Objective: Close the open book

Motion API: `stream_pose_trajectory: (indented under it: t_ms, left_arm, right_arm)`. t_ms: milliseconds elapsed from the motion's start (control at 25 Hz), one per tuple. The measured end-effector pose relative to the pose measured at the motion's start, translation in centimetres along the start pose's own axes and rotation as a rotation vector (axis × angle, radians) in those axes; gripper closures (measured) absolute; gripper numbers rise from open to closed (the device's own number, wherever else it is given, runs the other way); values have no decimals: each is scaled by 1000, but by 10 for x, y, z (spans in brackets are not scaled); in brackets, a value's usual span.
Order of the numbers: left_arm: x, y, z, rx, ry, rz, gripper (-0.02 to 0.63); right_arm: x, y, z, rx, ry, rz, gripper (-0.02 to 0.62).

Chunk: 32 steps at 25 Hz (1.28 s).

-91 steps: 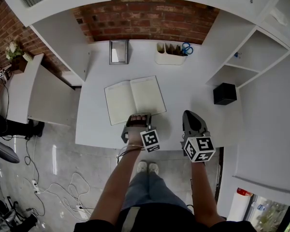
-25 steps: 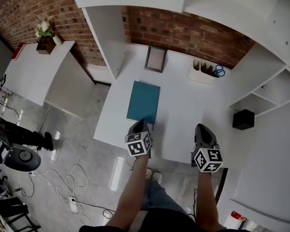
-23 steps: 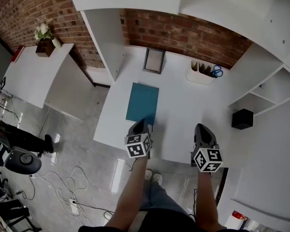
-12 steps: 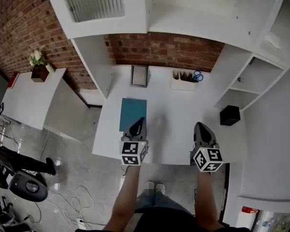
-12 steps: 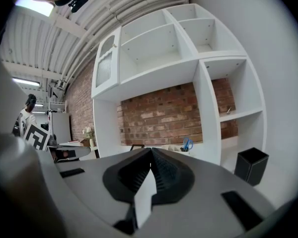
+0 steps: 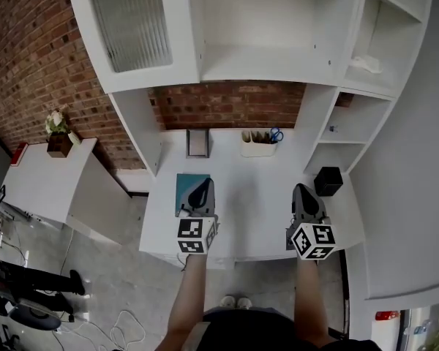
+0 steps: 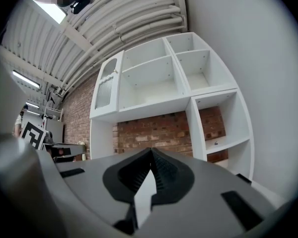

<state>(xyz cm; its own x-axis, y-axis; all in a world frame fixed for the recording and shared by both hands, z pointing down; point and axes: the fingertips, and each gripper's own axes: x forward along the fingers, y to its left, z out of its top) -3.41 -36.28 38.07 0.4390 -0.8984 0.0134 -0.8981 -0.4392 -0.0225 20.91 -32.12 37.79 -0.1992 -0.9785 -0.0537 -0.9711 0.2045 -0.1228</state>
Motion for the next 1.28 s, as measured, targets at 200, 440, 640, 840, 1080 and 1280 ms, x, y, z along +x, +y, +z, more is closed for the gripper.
stream_pose_trajectory:
  t_ms: [200,440,640,840,1080,1280]
  left_arm:
    - [-2,0,23,-4,-47,6,597]
    - [-10,-4,26,10,-44,11,597]
    - [-13,-8,25,13,-39,8,597]
    - [-16,-9,18,13,-24,8,597]
    - [-16,-11,13,5,-10,6,597]
    - [-16,-10,9,1,8,3,597]
  right_arm:
    - [-5,0,17,-13,-52,1,597]
    - [-11,7,25,-29,-56,16,597]
    - [-14,8,23,-28,-49,26,597]
    - [-15,10,20,-20,-42,31,597]
    - [-16,11,19,-42,-32,30,597]
    - [-17,13,15,-48,-17,26,597]
